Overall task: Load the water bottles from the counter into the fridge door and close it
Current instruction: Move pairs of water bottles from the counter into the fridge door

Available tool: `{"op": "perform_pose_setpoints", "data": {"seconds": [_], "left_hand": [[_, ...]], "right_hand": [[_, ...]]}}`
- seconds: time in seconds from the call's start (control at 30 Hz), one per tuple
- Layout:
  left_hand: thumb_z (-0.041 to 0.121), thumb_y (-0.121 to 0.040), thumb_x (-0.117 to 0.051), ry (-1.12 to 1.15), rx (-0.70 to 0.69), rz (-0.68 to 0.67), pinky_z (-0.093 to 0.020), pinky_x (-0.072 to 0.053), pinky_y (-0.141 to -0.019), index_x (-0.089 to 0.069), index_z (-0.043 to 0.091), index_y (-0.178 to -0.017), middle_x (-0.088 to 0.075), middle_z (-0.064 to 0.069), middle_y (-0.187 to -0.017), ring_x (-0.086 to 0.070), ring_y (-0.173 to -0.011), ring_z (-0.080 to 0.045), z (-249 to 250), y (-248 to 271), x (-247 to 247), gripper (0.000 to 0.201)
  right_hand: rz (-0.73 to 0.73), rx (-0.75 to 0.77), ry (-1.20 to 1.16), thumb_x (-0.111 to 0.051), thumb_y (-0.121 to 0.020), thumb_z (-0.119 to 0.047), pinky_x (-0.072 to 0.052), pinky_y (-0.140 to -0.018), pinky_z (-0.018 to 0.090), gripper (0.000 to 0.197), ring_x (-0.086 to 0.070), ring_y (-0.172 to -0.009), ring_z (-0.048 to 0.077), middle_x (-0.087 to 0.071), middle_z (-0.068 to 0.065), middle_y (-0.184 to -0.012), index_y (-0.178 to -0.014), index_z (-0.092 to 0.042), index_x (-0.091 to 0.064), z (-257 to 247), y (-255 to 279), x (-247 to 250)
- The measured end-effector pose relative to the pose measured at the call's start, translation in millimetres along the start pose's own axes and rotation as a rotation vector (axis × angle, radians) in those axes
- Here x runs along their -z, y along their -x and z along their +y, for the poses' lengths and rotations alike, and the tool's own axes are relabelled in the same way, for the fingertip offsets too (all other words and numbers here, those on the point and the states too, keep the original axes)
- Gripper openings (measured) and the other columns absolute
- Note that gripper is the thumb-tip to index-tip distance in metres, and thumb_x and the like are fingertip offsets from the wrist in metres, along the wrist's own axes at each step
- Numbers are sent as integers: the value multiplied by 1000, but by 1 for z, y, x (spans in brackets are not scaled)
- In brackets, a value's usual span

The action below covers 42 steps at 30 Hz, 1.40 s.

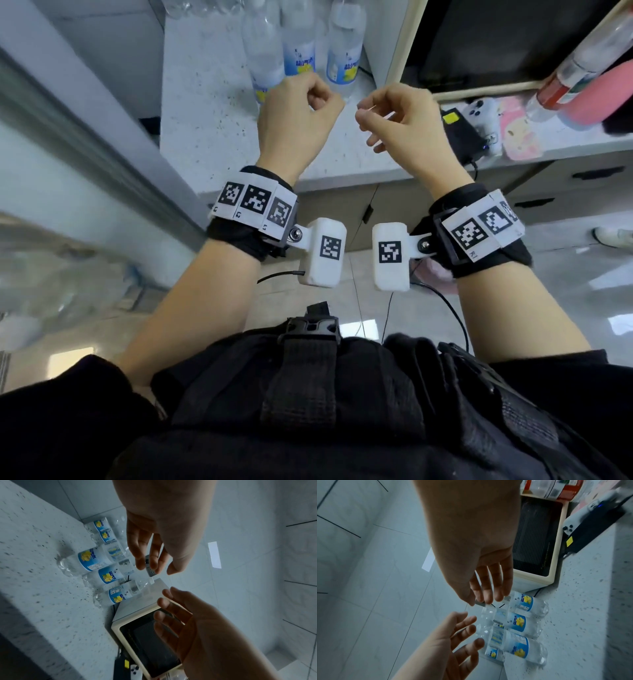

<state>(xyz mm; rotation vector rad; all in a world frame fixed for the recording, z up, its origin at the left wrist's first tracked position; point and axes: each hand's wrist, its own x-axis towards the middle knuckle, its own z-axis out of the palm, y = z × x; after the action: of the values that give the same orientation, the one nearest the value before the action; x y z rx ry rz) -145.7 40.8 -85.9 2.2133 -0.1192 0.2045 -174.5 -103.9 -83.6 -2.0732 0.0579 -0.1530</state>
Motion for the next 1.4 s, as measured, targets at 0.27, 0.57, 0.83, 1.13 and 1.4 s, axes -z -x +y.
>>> {"op": "perform_pose_setpoints", "data": {"seconds": [0.27,0.57,0.83,1.13,1.4], "left_hand": [[24,-81,-62,-1,142,143,-19,-44,-69,-64,16,-92,-62,7,-82,-60,-81,-11,-5,-94,-20,13],[17,-75,-64,-164,261,439,-27,-45,-72,-57,18,-113,-41,-9,-127,-59,-93,-25,-30,-171,-34,38],[24,-75,-69,-203,459,506,-23,-37,-72,-59,13,-104,-60,-8,-112,-58,-97,-22,-62,-204,-32,32],[36,-68,-78,-132,411,510,-22,-28,-60,-57,11,-85,-63,1,-86,-47,-71,-9,-73,-224,-36,36],[31,-69,-74,-150,329,534,-17,-23,-54,-59,6,-88,-65,0,-79,-46,-66,-9,-69,-211,-40,35]], "right_hand": [[20,7,3,-62,-84,-16,-59,-68,37,25,-65,-71,15,-63,-5,-91,-108,-10,-62,15,-103,9],[-28,38,26,-63,-80,-18,-51,-92,44,57,-55,-106,35,-44,4,-110,-132,-7,-42,40,-219,-2],[-117,-28,51,-64,-73,-29,-32,-69,1,29,-43,-92,16,-50,11,-108,-99,-16,-58,56,-276,-18],[-15,-12,31,-79,-67,-27,-30,-48,10,44,-34,-56,5,-42,-1,-67,-54,-26,-37,55,-287,-32],[-44,93,167,-76,-70,-37,-23,-49,14,49,-31,-53,-1,-33,-16,-60,-58,-32,-29,50,-262,-32]]}}
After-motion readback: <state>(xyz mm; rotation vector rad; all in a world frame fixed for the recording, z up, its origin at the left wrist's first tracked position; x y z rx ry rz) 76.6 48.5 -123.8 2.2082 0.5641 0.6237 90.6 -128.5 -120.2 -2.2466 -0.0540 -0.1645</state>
